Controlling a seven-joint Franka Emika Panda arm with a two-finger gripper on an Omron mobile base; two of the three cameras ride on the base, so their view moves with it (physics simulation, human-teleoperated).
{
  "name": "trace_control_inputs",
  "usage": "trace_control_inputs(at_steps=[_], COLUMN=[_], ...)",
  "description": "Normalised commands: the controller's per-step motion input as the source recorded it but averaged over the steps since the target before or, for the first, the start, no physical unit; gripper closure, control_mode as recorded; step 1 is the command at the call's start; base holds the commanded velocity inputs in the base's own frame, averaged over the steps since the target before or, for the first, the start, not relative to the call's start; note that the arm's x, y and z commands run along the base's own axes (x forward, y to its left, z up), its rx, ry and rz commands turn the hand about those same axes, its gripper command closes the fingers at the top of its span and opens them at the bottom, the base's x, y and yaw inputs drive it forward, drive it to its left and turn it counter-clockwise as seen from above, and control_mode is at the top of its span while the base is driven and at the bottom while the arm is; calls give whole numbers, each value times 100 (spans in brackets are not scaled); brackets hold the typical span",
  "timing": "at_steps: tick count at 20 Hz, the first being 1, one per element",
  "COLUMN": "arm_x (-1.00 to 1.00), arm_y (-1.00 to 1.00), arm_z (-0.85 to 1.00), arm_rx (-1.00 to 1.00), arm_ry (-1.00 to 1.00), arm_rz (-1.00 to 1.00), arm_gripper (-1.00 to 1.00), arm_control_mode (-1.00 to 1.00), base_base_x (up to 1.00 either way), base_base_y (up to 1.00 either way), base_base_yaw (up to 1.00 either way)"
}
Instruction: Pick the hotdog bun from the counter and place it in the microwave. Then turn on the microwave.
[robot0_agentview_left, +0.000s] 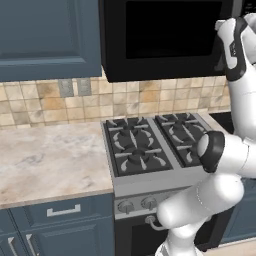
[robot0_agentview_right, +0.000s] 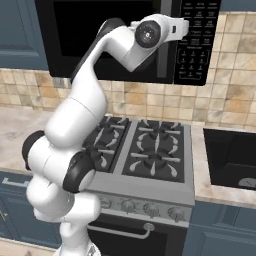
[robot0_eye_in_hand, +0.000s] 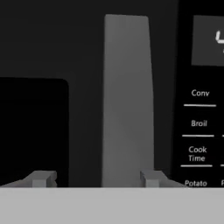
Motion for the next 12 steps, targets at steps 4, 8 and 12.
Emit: trace_control_inputs(at_steps=[4,8,12], arm_x=[35,24,22], arm_y=[-47,-42,-11], arm_z=[0,0,0], arm_rx=[2,0,0], arm_ry=[0,-2,-5], arm_rz=[1,0,0], arm_gripper=[-100,-100,-100], arm_control_mode=[-100,-100,-100], base_base_x=[0,0,0], base_base_y=[0,0,0], base_base_yaw=[0,0,0])
